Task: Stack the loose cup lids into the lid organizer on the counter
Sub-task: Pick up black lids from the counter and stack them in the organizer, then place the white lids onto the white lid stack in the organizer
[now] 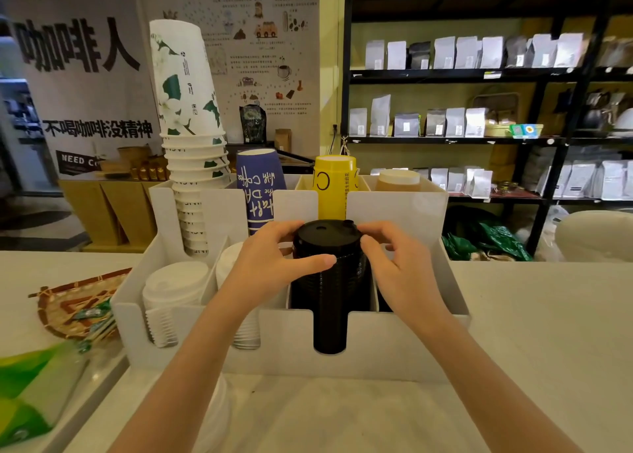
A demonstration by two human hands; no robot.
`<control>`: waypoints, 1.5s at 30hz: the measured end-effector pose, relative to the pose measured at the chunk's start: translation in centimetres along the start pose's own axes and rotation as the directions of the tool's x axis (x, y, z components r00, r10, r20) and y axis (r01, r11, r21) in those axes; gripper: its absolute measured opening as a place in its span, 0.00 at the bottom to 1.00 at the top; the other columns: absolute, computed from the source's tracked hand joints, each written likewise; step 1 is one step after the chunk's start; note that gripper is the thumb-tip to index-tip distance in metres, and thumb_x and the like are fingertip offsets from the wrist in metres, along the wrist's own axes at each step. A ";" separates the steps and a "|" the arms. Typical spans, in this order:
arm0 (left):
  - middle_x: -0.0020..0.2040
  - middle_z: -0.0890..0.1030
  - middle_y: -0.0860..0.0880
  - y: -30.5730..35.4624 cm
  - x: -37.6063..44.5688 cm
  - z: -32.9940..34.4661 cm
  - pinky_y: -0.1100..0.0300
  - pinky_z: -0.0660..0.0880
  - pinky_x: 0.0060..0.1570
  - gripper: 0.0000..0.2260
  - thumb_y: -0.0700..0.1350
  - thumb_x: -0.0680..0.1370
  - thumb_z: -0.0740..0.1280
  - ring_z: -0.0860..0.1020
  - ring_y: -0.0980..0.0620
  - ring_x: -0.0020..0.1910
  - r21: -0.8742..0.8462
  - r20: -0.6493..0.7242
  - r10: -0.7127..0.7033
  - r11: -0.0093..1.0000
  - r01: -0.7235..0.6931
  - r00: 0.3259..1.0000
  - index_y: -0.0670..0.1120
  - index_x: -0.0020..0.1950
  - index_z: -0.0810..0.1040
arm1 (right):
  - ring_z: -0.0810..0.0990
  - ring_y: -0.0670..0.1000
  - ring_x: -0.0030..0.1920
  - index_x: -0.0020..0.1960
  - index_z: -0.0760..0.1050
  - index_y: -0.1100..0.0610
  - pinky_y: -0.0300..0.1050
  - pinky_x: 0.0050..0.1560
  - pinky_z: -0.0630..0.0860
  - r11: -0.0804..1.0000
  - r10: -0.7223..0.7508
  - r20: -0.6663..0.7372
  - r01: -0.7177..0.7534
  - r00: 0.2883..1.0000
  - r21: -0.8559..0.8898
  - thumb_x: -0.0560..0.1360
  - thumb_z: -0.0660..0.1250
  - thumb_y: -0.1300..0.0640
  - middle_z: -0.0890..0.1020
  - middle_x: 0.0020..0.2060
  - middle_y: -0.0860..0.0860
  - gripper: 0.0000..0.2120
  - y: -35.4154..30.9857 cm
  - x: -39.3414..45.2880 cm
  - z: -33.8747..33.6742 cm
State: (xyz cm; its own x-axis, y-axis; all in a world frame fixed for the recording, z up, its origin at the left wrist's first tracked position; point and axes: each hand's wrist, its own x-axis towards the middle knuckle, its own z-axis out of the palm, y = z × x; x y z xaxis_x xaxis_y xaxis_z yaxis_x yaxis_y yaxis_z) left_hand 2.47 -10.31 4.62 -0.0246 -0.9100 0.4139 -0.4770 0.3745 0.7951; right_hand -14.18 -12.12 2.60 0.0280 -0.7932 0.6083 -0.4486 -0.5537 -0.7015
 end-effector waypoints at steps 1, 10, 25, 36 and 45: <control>0.48 0.75 0.60 0.1 -0.1 0.0 0.65 0.70 0.50 0.20 0.48 0.66 0.73 0.72 0.56 0.55 0.008 -0.001 -0.001 1.000 0.001 1.000 0.54 0.55 0.72 | 0.74 0.44 0.51 0.58 0.74 0.55 0.20 0.45 0.66 1.000 -0.007 -0.002 0.007 1.000 -0.009 0.76 0.59 0.58 0.79 0.49 0.47 0.12 0.0 -0.1 0.0; 0.52 0.72 0.56 0.9 -0.8 0.2 0.63 0.68 0.54 0.25 0.49 0.68 0.71 0.69 0.59 0.54 0.117 0.005 0.020 0.993 -0.021 1.000 0.48 0.64 0.69 | 0.71 0.46 0.57 0.60 0.74 0.55 0.38 0.57 0.65 0.995 -0.040 -0.008 0.039 0.999 -0.097 0.76 0.59 0.60 0.79 0.56 0.51 0.14 0.2 -0.3 -0.3; 0.64 0.73 0.51 -0.5 -9.7 -5.9 0.54 0.71 0.59 0.26 0.52 0.69 0.69 0.69 0.57 0.58 0.325 -0.323 0.150 0.945 -0.039 0.934 0.51 0.65 0.66 | 0.73 0.36 0.53 0.66 0.65 0.50 0.24 0.52 0.67 0.960 -0.252 0.199 0.219 0.947 0.172 0.75 0.61 0.60 0.75 0.53 0.42 0.21 -7.2 -6.4 3.5; 0.74 0.59 0.50 -8.4 -17.4 -7.6 0.51 0.61 0.70 0.51 0.60 0.57 0.75 0.61 0.50 0.71 0.259 -0.088 -0.393 0.878 0.402 0.915 0.51 0.72 0.51 | 0.69 0.50 0.66 0.66 0.67 0.56 0.43 0.65 0.62 0.929 0.217 0.528 -0.339 0.821 0.146 0.77 0.56 0.55 0.72 0.66 0.52 0.18 -5.9 -11.5 11.0; 0.73 0.62 0.48 -9.2 -18.0 -6.4 0.61 0.59 0.65 0.47 0.54 0.61 0.75 0.61 0.51 0.70 0.342 -0.073 -0.342 0.874 0.346 0.937 0.48 0.72 0.52 | 0.73 0.46 0.43 0.50 0.75 0.58 0.35 0.40 0.69 0.819 0.310 0.589 -0.524 0.746 0.234 0.76 0.58 0.55 0.77 0.44 0.50 0.10 -5.2 -12.5 12.1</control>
State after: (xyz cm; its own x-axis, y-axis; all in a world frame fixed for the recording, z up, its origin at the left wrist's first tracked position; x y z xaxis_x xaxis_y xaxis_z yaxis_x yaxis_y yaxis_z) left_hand 12.94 3.75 -7.34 0.2048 -0.9676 0.1479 -0.7258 -0.0488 0.6862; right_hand -1.35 -2.41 -5.87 0.4085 -0.9126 0.0179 -0.1733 -0.0968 -0.9801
